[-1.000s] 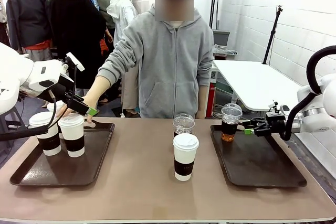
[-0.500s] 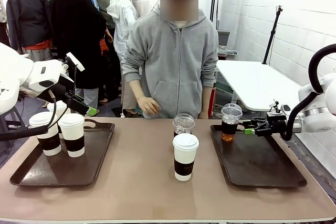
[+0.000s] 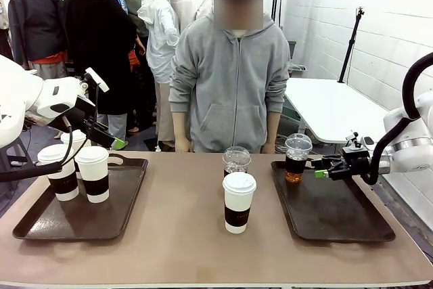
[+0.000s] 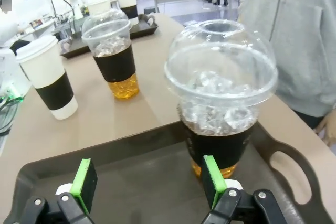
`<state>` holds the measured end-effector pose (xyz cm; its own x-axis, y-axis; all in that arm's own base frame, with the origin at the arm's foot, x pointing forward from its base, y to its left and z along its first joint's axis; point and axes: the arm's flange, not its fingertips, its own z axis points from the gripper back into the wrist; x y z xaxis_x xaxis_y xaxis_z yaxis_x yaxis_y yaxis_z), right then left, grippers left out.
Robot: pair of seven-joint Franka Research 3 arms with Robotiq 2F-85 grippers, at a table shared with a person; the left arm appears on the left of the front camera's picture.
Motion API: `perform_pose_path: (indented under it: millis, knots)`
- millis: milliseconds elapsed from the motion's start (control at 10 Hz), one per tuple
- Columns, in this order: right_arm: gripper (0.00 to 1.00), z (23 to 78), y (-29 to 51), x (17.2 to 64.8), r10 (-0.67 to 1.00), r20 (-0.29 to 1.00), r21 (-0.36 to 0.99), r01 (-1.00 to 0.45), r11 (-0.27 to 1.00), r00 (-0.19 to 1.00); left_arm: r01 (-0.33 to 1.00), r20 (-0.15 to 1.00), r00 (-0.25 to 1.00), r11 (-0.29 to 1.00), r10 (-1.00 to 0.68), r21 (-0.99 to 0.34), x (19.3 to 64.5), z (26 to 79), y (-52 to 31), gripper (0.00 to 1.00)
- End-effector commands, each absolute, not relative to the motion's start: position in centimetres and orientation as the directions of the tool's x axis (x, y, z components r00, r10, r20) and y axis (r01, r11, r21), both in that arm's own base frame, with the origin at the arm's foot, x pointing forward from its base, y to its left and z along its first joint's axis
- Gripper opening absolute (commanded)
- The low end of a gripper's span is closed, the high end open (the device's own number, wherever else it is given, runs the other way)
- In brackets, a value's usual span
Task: Distribute the coffee onto the tray.
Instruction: Pick up another iced Americano from the middle of the table and place it on the right Handle tray.
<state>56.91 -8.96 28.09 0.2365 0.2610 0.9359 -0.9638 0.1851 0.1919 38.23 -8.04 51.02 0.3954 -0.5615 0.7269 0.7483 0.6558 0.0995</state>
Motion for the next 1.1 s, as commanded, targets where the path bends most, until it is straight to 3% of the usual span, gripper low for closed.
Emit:
perform_pose_path:
  millis: [0, 1000]
  knots:
    - [1.0, 29.0, -8.7, 55.1, 0.306, 0.913, 0.217, -0.956, 0.196, 0.27, 0.752, 0.73, 0.391, 0.652, -0.561, 0.098, 38.4, 50.8, -7.9, 1.0]
    - [1.0, 29.3, -5.8, 50.8, 0.347, 0.929, 0.106, -0.991, 0.082, 0.128, 0.752, 0.73, 0.391, 0.652, -0.561, 0.098, 38.4, 50.8, -7.9, 1.0]
